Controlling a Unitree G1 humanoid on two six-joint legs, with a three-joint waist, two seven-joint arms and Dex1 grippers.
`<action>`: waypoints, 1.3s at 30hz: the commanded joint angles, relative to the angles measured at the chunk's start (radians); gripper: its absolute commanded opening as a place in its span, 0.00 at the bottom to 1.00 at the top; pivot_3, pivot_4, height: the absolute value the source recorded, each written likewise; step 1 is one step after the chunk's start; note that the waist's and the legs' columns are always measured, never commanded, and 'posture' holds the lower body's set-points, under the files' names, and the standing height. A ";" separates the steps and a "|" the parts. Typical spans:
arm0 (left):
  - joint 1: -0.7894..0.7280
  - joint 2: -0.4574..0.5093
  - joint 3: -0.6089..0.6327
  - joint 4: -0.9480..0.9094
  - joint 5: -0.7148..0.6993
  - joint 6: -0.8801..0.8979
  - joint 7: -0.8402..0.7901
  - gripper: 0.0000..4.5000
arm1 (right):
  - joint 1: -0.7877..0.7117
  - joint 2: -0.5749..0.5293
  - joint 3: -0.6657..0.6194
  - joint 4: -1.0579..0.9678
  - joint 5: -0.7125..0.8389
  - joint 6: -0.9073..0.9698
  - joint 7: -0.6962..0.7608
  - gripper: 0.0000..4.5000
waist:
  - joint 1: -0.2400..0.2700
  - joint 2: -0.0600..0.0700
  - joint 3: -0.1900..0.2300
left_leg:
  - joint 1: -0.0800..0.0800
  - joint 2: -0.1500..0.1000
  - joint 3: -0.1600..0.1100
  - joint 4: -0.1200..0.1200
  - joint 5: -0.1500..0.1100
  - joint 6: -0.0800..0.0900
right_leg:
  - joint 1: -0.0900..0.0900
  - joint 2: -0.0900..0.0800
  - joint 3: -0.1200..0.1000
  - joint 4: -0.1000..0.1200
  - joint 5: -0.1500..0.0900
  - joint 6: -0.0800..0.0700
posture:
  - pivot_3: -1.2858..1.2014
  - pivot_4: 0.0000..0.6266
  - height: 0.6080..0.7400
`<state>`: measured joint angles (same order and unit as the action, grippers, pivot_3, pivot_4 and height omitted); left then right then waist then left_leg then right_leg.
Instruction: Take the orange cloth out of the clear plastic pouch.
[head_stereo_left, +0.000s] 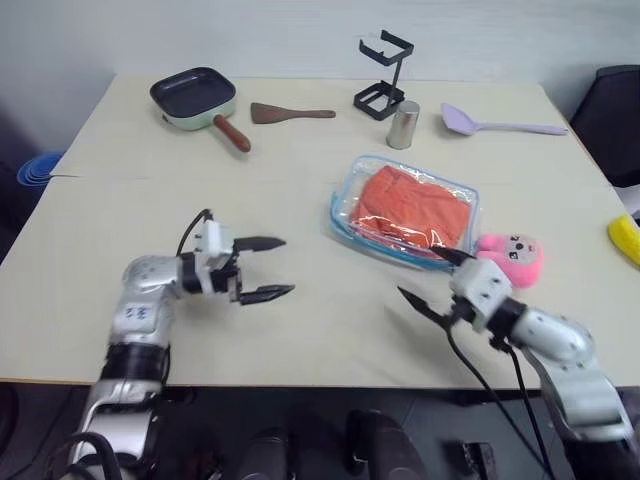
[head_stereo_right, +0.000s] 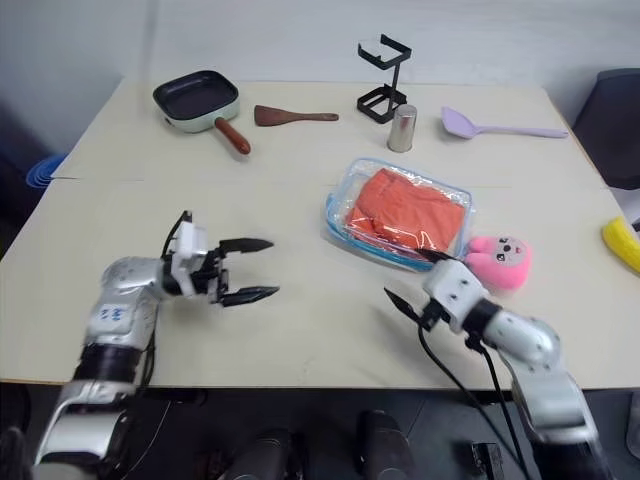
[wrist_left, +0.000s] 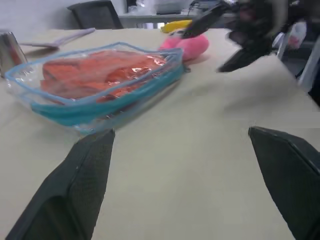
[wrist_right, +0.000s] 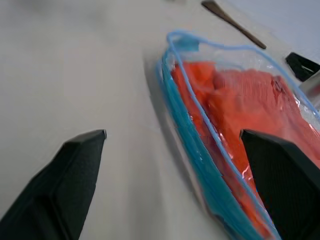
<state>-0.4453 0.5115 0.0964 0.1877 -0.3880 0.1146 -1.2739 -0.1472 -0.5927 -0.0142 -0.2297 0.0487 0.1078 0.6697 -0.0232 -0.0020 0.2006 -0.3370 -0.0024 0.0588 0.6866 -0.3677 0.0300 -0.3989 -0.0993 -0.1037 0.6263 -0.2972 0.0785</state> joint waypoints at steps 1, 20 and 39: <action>0.098 0.063 0.037 -0.219 -0.070 0.113 0.050 0.99 | -0.161 0.013 0.085 0.177 -0.134 -0.025 -0.065 1.00 | 0.008 0.000 0.000 | -0.001 0.000 -0.001 0.000 0.000 0.000 | 0.000 -0.001 -0.001 0.000 0.000 0.000 | 0.52 0.24 1.00; 0.316 0.131 0.169 -0.362 -0.145 0.151 0.196 1.00 | -0.354 0.011 0.221 0.224 0.053 -0.173 0.355 0.01 | 0.006 0.000 0.000 | -0.004 -0.001 -0.004 0.000 0.000 -0.001 | 0.000 -0.001 -0.004 -0.002 0.000 0.000 | 0.52 0.24 1.00; 0.424 0.204 0.239 -0.318 -0.139 0.135 0.169 1.00 | -0.255 0.133 0.347 0.061 -0.089 0.098 0.173 0.23 | -0.002 0.000 0.000 | -0.003 -0.001 -0.006 -0.001 0.000 -0.001 | 0.000 -0.003 -0.005 -0.003 0.000 -0.001 | 0.52 0.24 1.00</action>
<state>-0.0161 0.7046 0.3333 -0.1151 -0.5139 0.2622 -1.1037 -0.3960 -0.4701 0.3312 -0.1676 -0.0318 0.2088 0.8618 -0.0248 -0.0019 0.2006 -0.3403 -0.0037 0.0524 0.6852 -0.3681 0.0285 -0.3986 -0.1019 -0.1086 0.6232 -0.2974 0.0780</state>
